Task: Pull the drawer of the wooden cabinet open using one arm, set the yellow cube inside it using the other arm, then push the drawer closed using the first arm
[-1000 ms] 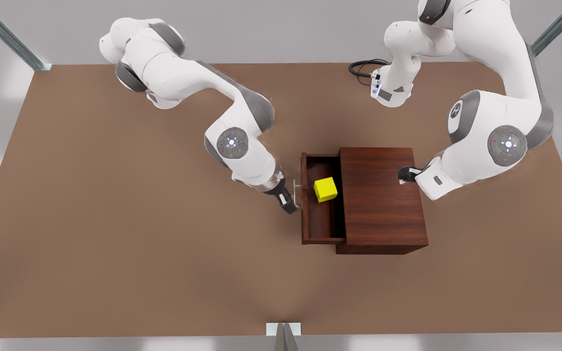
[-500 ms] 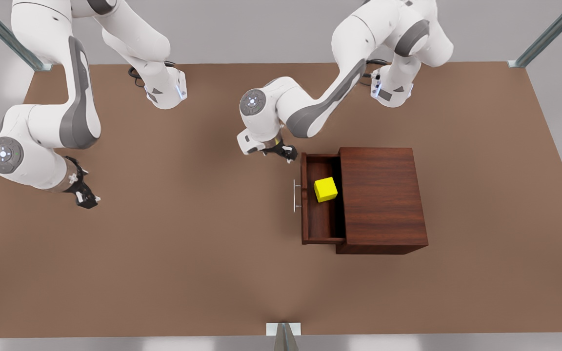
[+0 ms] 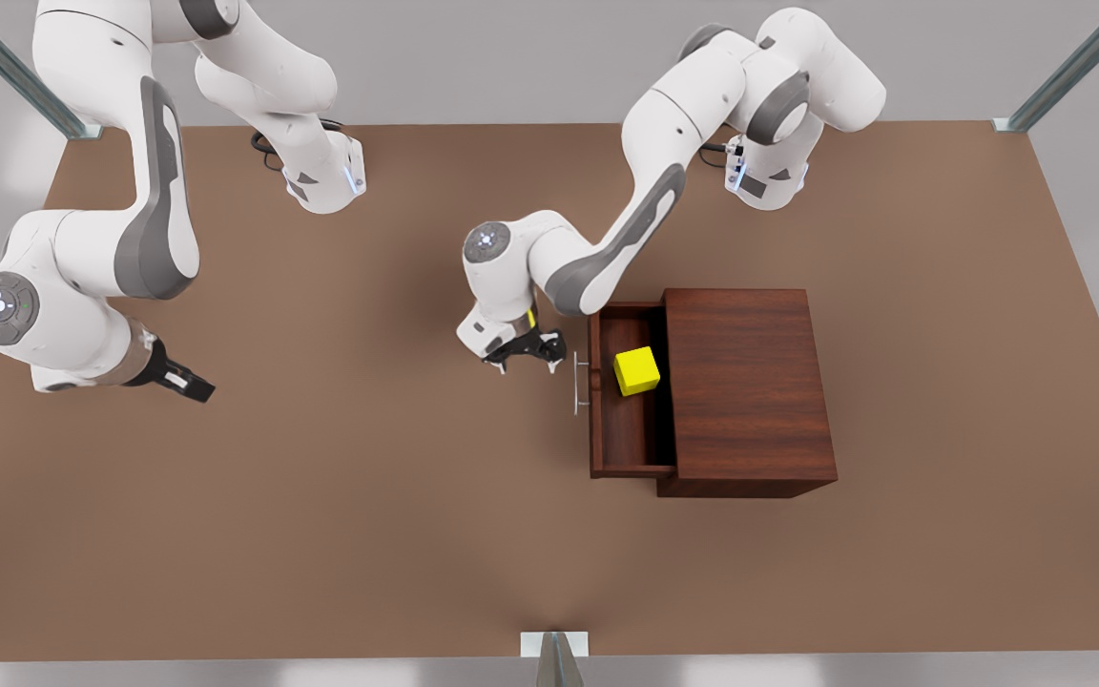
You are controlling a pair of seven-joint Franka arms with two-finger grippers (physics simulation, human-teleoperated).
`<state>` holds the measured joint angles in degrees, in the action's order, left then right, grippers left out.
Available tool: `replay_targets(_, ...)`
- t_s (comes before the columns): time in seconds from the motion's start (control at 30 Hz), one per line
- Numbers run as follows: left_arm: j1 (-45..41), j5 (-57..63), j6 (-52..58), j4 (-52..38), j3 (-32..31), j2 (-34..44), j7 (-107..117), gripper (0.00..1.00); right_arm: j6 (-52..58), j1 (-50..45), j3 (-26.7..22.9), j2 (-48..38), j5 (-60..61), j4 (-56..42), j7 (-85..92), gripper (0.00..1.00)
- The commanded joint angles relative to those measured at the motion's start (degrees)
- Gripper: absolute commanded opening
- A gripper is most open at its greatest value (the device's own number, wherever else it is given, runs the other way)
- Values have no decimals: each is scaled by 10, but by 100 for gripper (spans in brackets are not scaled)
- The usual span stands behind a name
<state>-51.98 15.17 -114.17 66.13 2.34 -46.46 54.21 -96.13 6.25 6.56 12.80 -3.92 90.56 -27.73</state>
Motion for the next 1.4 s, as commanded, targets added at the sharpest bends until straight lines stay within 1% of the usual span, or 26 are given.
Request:
replay_targets(0.0, 0, 7, -49, -2, 10, -2, 112, 100, 0, 0, 0, -1, 0, 0, 256, 100)
replay_targets(0.17, 17, 7, -73, -2, 16, -8, 85, 100, 0, -1, 0, -1, -1, 0, 256, 100)
replay_targets(0.27, 16, 18, -69, 1, 19, -8, 85, 100, 0, -1, 0, -1, -1, 0, 256, 100)
replay_targets(0.37, 16, 43, -68, 3, 19, -28, 90, 100, 0, -1, 0, -1, -1, 0, 256, 100)
replay_targets(0.47, 16, 43, -68, 4, 20, -29, 90, 100, 0, -1, 0, -1, -1, 0, 256, 100)
replay_targets(0.73, 10, 54, -14, 2, 32, -24, 92, 100, 0, -1, 0, 0, -1, 0, 256, 100)
replay_targets(0.83, 10, 58, -13, 4, 32, -23, 91, 100, 0, -1, 0, 3, -1, 0, 255, 100)
replay_targets(1.17, 9, 27, -4, 23, 31, -19, 107, 100, 0, -1, 0, 3, -1, 0, 255, 100)
replay_targets(1.37, 12, -8, 53, 23, 31, -7, 105, 100, 2, 1, -1, 3, 0, -1, 254, 100)
